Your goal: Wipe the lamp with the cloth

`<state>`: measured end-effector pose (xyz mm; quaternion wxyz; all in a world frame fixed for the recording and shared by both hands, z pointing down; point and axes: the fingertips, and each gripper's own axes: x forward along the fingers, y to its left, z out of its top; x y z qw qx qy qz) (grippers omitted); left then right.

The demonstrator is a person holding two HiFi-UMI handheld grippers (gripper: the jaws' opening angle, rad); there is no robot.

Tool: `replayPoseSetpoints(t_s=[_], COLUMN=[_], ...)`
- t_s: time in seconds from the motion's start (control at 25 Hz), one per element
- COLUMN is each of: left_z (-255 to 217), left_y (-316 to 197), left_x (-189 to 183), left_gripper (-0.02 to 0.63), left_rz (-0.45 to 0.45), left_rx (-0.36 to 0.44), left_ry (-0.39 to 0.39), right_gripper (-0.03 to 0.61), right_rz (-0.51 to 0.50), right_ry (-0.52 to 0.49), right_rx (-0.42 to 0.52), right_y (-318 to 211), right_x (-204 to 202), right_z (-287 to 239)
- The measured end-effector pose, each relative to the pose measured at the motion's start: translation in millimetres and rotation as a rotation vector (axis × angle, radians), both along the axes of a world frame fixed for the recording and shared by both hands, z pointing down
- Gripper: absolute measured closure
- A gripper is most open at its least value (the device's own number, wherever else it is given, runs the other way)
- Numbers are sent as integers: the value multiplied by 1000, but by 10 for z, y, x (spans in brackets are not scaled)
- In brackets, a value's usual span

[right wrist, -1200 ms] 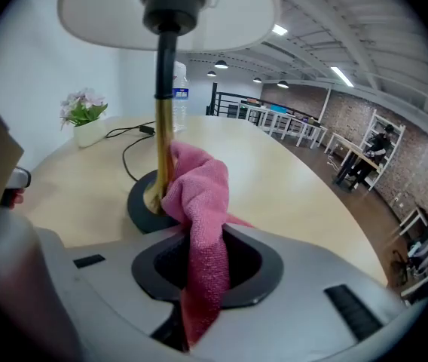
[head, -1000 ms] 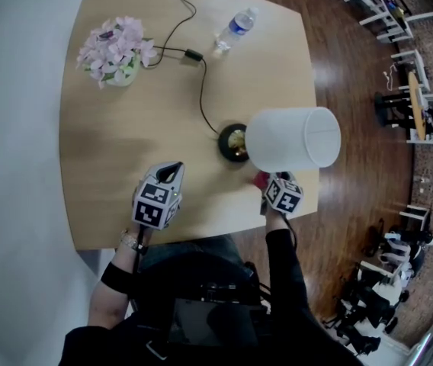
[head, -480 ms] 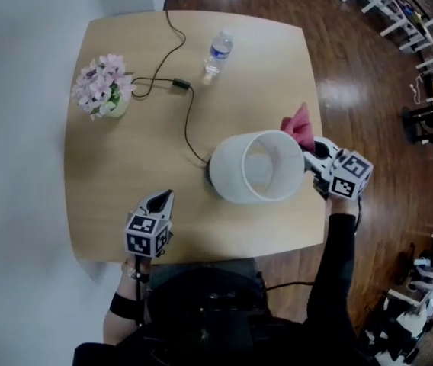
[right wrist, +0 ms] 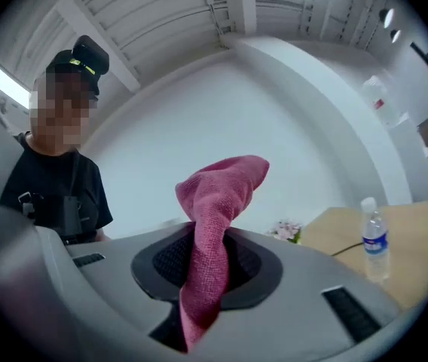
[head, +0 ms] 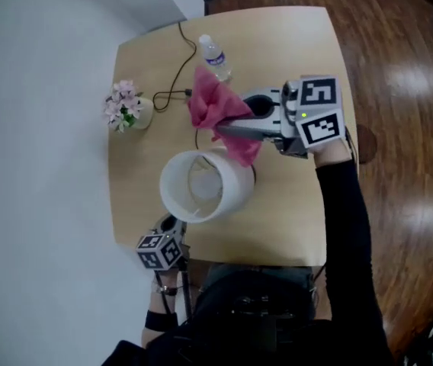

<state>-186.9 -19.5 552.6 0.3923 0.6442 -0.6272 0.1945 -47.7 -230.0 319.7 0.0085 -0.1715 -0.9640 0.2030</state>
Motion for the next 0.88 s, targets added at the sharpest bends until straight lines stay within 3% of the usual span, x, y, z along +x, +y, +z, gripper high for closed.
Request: replayPoseSetpoints(t_s=[0.2,0.44,0.88], left_z=[-129,-162,-13], left_y=[167,238,167], left_x=[120,239,174], left_gripper=[609,609,609], left_rz=[-107,-147,-128], left_rx=[-25,-50,-61], left_ry=[-21,-53,-39], right_gripper=[506,506,506], right_rz=[-218,-330,-185], right_ry=[-139,-61,150], right_rx=[-59,-44,-144], right_y=[169,398,184], right_x=[-275,-457,-481], right_z=[-280,56,1119])
